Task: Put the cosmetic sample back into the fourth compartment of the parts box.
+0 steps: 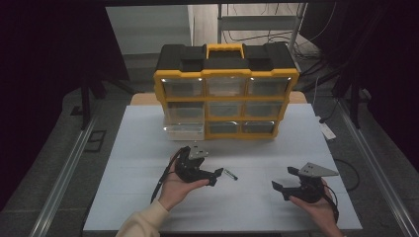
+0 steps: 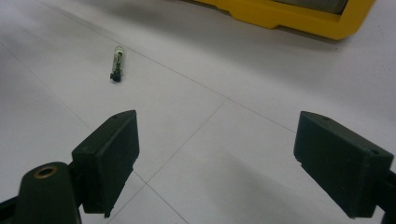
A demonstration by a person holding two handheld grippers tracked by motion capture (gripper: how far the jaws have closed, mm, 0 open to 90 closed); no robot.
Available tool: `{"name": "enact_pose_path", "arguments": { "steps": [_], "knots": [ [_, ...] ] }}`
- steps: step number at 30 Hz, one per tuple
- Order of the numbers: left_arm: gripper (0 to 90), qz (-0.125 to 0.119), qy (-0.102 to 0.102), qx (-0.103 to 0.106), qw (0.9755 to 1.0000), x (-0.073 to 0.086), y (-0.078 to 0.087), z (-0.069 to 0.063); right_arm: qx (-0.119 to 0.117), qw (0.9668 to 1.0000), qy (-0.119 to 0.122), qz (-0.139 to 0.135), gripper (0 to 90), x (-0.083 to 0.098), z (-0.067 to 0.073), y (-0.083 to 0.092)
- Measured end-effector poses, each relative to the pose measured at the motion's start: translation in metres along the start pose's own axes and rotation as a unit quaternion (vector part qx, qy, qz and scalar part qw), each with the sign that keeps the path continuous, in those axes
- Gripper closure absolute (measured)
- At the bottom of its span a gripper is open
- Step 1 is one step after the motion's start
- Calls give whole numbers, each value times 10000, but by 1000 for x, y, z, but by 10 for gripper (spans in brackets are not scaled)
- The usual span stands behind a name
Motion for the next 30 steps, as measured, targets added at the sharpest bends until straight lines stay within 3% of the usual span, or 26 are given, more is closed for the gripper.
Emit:
{"name": "enact_pose_path", "arguments": {
  "steps": [20,30],
  "knots": [
    [80,341,-71,17,9994,3,-31,-13,3,10000,14,0,150,0,0,0],
    [79,454,-126,2,9989,4,-39,-14,-12,10000,4,-1,150,0,0,0]
  ]
}}
Point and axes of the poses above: each handheld gripper's, and its own axes: y roughly backward along the jaws, x roughly out of its underside, z roughly to its left, the point moved 3 cm from there along -y, roughly forward along the jaws, and after that the axes turned 12 degrees about y, right-handed, at the moved point
